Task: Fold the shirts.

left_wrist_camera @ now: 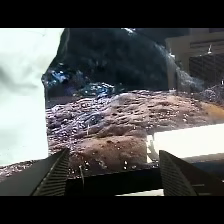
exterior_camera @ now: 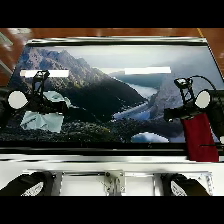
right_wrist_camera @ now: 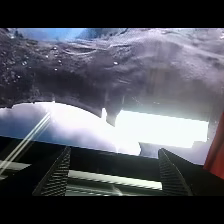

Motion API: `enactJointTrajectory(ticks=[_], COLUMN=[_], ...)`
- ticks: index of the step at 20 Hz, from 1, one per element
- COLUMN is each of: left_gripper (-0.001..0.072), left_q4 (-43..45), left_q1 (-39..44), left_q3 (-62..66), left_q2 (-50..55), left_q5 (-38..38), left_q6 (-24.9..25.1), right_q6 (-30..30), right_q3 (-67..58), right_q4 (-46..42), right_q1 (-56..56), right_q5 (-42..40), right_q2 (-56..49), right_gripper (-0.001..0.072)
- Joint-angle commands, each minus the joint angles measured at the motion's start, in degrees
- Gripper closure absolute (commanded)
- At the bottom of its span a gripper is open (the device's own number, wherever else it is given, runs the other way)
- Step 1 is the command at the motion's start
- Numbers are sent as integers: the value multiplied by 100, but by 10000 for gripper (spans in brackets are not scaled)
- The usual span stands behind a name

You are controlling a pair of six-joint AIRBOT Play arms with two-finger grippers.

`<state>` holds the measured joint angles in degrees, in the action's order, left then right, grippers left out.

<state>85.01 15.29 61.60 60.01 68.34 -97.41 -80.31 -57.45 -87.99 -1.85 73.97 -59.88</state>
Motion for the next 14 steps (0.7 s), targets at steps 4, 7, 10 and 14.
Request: enactJointTrajectory(ticks=[4,7,10,14], left_gripper=[70,70,69,70], left_q4=[2,0,2,52], left_q1=[0,0,0,0], left_q3=[-2,-2,-2,-2], left_q2=[2,2,2,4], left_q5=[0,0,0,-13], left_q6=[2,2,2,184], right_q6=[-2,0,0,0], right_q3=[0,0,0,2], right_q4=[0,0,0,0], right_q1=[-4,-4,-4,-4], right_q5=[0,0,0,-11], right_q2=[4,4,4,4], right_gripper=[45,45,45,45])
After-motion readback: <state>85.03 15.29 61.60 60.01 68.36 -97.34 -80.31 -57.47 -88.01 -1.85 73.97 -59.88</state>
